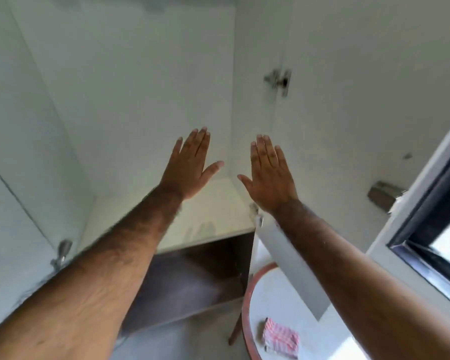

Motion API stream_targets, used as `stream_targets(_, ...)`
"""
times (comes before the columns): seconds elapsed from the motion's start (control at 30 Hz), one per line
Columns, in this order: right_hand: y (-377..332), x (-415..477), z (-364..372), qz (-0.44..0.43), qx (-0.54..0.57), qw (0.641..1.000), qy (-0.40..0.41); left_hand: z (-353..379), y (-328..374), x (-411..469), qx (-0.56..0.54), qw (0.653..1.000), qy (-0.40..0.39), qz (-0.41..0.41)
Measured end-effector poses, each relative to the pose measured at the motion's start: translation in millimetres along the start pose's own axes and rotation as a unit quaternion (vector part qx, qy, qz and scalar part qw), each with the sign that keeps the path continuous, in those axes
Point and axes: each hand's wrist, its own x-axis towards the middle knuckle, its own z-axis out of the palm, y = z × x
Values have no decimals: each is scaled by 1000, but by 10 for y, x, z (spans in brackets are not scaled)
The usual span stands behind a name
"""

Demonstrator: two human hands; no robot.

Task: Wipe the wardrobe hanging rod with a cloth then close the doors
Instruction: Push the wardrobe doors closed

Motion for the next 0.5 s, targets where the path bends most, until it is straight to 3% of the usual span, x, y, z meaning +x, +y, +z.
stream_targets(0.13, 220, 186, -914, 56, -17, 990, 130, -843, 133, 606, 3, 992, 117, 51)
stream_targets(0.27, 577, 165, -1711, 112, -28, 951, 288, -1574, 547, 1115, 19, 962, 227, 150)
stream_targets(0.4, 1071, 25, -2221, 205, -19, 892, 402, -2219, 1300, 1498, 55, 900, 323, 288)
stream_targets(0.5, 1428, -177, -2229, 292, 69, 867, 398, -2598, 1991, 1649, 84, 846, 357, 388)
